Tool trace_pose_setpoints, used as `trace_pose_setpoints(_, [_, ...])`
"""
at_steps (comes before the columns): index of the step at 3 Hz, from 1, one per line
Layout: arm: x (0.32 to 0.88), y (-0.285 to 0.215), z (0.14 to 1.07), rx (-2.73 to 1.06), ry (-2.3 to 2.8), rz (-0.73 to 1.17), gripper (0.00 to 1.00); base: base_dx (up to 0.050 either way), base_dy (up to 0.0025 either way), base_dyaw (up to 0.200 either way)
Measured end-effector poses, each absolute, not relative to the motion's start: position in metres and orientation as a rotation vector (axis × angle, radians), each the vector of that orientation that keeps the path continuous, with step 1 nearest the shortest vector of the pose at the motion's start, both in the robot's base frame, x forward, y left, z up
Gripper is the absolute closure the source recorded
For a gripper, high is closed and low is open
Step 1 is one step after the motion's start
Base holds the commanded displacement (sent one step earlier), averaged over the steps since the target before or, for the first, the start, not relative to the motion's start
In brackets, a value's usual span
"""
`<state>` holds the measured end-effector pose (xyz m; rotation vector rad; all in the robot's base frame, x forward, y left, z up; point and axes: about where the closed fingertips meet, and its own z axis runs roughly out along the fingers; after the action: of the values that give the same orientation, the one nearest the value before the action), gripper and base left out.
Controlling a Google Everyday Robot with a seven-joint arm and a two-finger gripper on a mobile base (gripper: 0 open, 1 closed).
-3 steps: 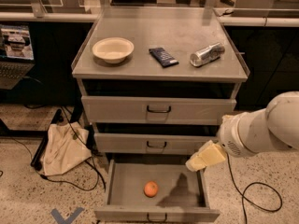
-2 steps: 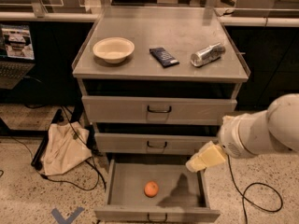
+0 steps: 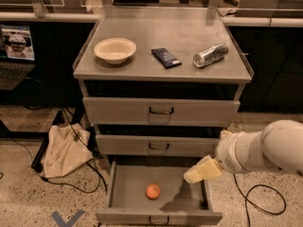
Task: Pick orange from bottom drawer and place on counter
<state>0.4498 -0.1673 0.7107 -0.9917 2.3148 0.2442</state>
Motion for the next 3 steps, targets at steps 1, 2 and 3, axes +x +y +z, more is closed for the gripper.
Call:
trace_pose_setpoints(1, [0.457, -0.149, 0.661, -1.005, 2.333, 0.311, 0.00, 0.000, 0.00000, 0.000])
trace_pose_setpoints(2, [0.460, -0.139, 0.635, -1.008, 2.355, 0.345, 0.00, 0.000, 0.00000, 0.000])
trace_pose_setpoints(3, [0.463, -0.131, 0.607, -1.001, 2.388, 0.310, 0.00, 0.000, 0.00000, 0.000])
